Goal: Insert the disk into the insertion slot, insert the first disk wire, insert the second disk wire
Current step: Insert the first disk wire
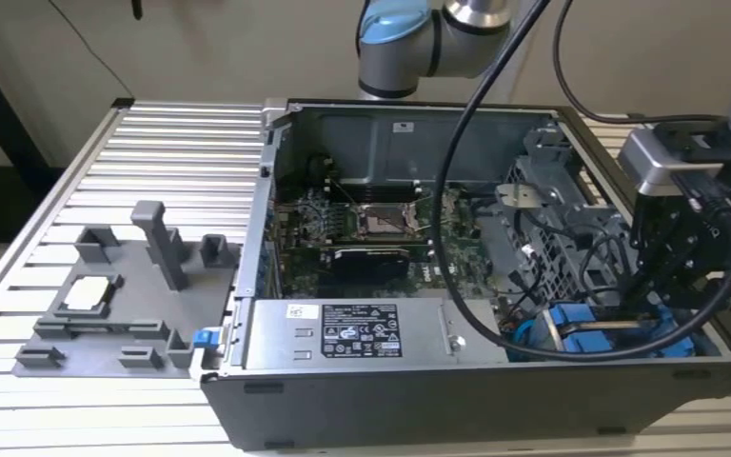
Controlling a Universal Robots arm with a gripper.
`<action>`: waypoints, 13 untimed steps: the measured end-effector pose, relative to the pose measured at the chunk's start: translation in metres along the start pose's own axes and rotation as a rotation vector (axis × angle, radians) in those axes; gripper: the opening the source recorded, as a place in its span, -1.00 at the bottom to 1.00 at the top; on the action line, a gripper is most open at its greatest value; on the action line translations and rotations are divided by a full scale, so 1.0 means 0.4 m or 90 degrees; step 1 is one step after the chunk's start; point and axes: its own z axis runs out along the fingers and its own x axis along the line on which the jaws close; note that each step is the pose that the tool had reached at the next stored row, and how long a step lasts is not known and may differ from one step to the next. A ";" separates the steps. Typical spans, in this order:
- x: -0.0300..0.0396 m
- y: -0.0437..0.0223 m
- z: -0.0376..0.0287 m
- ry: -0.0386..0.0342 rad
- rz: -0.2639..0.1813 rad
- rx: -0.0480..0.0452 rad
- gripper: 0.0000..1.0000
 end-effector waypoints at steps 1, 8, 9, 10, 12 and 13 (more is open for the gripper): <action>0.000 0.000 -0.001 0.0001 -0.001 0.0000 -0.62; 0.000 -0.008 -0.003 -0.0017 -0.007 -0.0028 -0.62; 0.000 -0.011 -0.002 -0.0017 -0.007 -0.0051 -0.62; -0.001 -0.014 -0.002 -0.0017 -0.007 -0.0075 -0.62; -0.001 -0.017 -0.002 -0.0012 -0.008 -0.0149 -0.62; -0.001 -0.017 -0.002 -0.0010 -0.008 -0.0182 -0.62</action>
